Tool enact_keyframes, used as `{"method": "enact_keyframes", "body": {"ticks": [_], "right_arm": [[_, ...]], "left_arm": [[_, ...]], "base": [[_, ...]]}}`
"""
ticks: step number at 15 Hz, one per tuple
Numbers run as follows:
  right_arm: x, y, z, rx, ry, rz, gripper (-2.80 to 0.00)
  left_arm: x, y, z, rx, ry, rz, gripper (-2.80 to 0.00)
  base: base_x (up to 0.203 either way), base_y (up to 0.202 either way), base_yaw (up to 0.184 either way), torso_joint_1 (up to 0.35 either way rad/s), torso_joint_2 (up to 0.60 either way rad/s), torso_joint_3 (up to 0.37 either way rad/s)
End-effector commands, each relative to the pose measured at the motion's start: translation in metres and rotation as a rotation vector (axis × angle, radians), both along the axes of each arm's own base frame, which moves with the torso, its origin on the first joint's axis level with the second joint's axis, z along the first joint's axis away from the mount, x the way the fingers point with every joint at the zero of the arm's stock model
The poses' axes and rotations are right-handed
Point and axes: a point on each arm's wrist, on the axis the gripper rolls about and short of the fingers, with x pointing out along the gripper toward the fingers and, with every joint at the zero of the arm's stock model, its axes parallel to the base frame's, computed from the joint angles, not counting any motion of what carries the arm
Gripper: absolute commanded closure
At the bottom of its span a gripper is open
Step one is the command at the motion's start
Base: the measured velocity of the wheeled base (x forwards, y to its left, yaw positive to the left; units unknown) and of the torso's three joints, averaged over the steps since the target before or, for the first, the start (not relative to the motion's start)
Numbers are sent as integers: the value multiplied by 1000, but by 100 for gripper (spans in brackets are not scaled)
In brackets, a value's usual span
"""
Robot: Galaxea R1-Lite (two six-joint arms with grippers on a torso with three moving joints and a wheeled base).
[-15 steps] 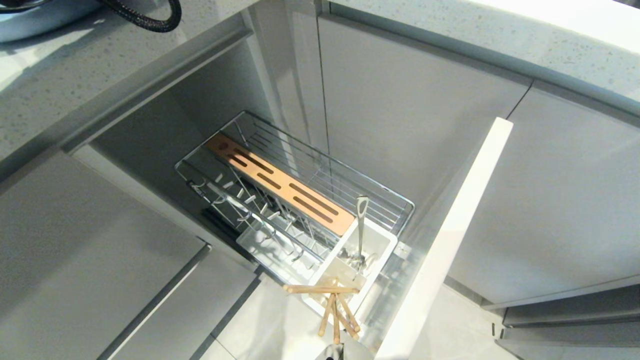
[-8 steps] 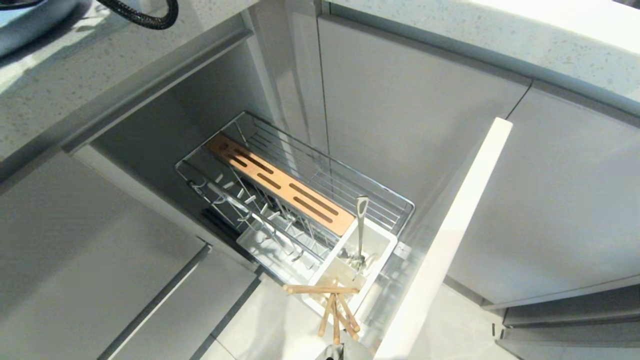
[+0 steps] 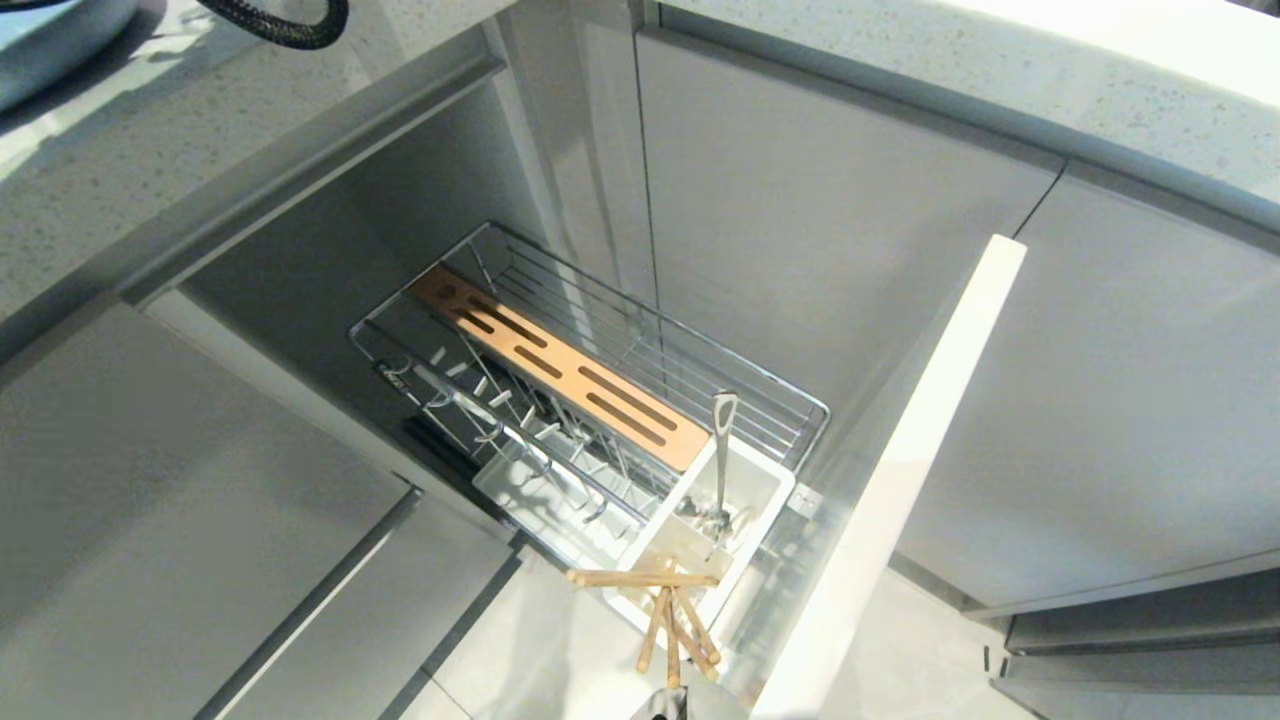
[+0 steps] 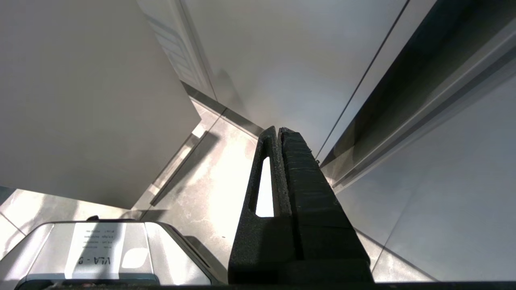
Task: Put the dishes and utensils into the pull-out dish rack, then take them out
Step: Pick up the bowl and place it in the cupboard
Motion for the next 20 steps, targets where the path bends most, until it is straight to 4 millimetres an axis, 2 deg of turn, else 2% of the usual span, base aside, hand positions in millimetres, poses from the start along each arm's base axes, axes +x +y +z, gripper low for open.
{"method": "enact_keyframes", "body": {"ticks": [1,6,12,15,17,20], "right_arm": [[0,0,0,0,1,-1,0],[0,0,0,0,0,0,0],[0,0,0,0,1,1,0],[0,0,0,0,1,0,0],[0,0,0,0,1,-1,0],[0,0,0,0,1,-1,0]], "left_arm": [[-18,3,10,-25,-35,-25,0],[-67,3,30,-103,-96,-120,0],[-120,-27,35,-218,-34,-237,0],[-141,-52,29,-296,56,-359,0],[-147,-69,18,-356,143,-413,0],[-152,-104,1,-466,273,-386,0]], "base": [[0,0,0,0,0,0],[0,0,0,0,0,0],[0,0,0,0,0,0],[0,0,0,0,0,0],[0,0,0,0,0,0],[0,0,0,0,0,0]]}}
